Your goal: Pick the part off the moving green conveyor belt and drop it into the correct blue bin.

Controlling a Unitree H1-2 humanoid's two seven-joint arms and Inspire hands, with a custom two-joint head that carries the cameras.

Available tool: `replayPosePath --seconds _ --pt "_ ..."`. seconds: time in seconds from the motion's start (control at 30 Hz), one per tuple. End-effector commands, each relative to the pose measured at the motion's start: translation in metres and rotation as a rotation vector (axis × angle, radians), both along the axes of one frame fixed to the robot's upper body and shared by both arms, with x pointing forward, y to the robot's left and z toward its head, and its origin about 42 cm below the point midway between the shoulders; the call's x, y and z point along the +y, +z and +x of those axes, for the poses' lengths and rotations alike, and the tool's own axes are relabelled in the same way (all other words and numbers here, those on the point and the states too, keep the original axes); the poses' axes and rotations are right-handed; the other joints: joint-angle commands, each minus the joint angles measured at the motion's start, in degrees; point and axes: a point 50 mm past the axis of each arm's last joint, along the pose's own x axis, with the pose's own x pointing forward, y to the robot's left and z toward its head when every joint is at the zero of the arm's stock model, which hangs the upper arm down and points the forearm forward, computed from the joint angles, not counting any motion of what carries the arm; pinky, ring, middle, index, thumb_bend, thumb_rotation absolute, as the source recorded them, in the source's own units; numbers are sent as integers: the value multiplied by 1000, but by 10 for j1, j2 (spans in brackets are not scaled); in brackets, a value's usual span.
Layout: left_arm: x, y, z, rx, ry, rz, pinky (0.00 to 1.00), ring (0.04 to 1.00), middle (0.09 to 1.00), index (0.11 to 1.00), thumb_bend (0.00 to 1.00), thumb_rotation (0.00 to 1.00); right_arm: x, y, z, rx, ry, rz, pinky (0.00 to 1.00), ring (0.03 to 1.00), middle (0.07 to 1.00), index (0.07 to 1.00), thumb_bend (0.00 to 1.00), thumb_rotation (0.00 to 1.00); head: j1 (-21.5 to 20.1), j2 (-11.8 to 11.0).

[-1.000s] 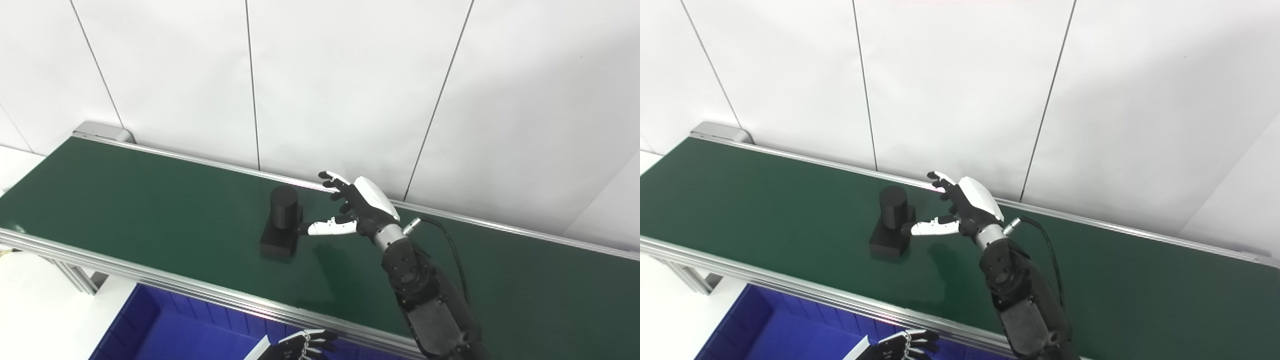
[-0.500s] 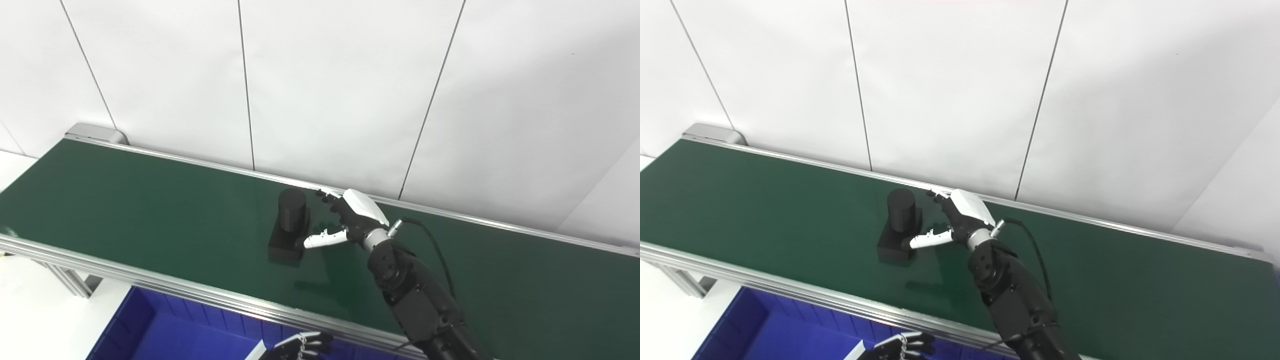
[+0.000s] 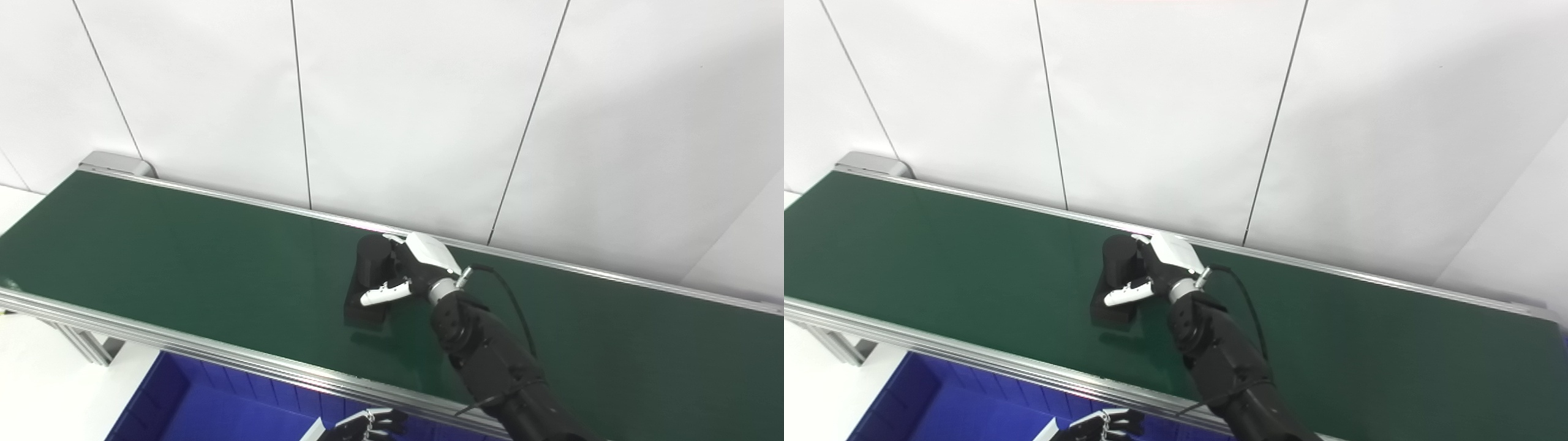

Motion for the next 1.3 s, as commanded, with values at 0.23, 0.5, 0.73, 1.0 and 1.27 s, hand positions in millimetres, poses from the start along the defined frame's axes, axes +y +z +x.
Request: replayPosePath --seconds 0.23,0.5,0.73,1.0,1.27 --pt "5 11 6 -61 6 -25 586 676 757 789 1000 272 28 17 -5 -185 33 222 425 496 491 601 533 25 -3 1" --pt "11 10 10 -59 11 -15 591 678 757 793 1000 238 19 9 -8 -254 -23 273 361 461 564 490 493 0 -11 1" --pt "20 10 13 -52 11 -12 593 684 761 801 999 250 1 6 -13 -321 -47 342 367 465 568 480 491 0 -17 6" --pt "26 13 13 -52 8 -19 604 687 764 806 991 239 -22 8 -24 -326 -94 424 366 441 541 507 492 0 -30 20" --pt "32 22 13 -60 -11 -47 605 704 776 806 991 220 -61 30 -60 -358 -157 556 334 446 559 509 489 0 -50 59"
